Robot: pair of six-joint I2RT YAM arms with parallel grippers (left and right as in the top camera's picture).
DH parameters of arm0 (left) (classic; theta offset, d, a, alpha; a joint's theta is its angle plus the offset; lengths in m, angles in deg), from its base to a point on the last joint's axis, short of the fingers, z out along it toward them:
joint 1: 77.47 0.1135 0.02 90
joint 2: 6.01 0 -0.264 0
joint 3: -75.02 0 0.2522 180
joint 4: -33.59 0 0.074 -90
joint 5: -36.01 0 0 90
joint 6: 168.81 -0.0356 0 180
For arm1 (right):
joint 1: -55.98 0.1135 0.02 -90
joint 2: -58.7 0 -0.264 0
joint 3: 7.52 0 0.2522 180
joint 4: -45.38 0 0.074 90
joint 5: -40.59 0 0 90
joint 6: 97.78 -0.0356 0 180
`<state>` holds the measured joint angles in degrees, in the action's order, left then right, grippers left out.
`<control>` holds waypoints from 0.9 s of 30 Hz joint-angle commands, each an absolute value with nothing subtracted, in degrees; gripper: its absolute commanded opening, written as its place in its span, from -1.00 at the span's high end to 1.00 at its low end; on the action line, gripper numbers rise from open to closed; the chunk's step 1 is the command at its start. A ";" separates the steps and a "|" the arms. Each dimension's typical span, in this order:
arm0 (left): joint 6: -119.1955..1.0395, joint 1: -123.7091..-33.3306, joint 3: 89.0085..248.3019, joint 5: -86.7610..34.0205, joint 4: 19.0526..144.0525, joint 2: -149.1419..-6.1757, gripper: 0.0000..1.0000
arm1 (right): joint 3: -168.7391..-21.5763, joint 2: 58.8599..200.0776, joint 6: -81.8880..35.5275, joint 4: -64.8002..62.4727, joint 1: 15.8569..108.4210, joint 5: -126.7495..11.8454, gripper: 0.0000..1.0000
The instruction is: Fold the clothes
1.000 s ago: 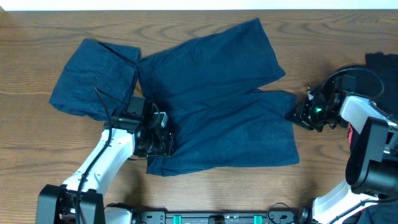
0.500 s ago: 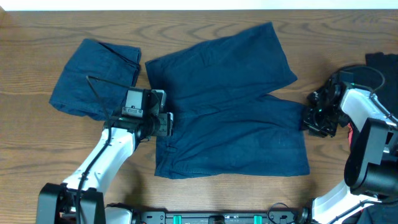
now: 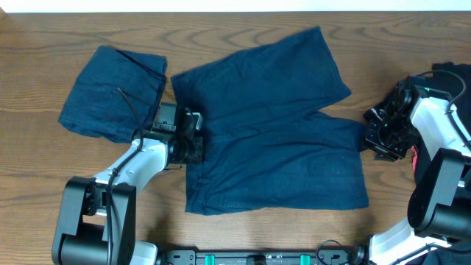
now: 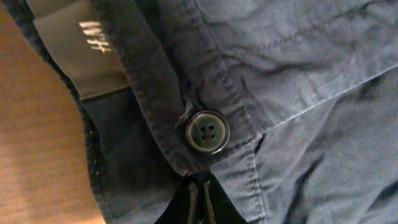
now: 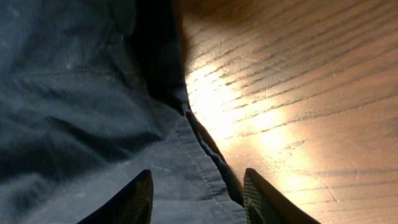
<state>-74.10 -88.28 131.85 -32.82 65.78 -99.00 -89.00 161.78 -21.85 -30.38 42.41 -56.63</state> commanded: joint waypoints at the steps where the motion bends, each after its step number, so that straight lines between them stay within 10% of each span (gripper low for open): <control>1: -74.04 -88.08 135.41 -35.73 69.72 -96.93 0.87 | -89.73 160.71 -22.31 -29.11 42.30 -56.87 0.16; 9: -74.24 -88.08 136.81 -51.27 75.36 -96.51 0.88 | -86.60 160.71 -17.32 -17.31 44.69 -66.07 0.19; 20: -74.26 -88.10 136.81 -51.07 75.53 -96.55 0.88 | -70.19 160.71 -23.81 7.37 50.02 -66.75 0.98; 27: -75.09 -88.02 136.81 -53.84 76.80 -96.55 0.88 | -70.99 160.69 -31.14 19.26 46.06 -75.23 0.97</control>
<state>-74.37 -88.37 136.13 -50.61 76.08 -97.08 -70.73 160.06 -25.69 16.14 48.53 -70.14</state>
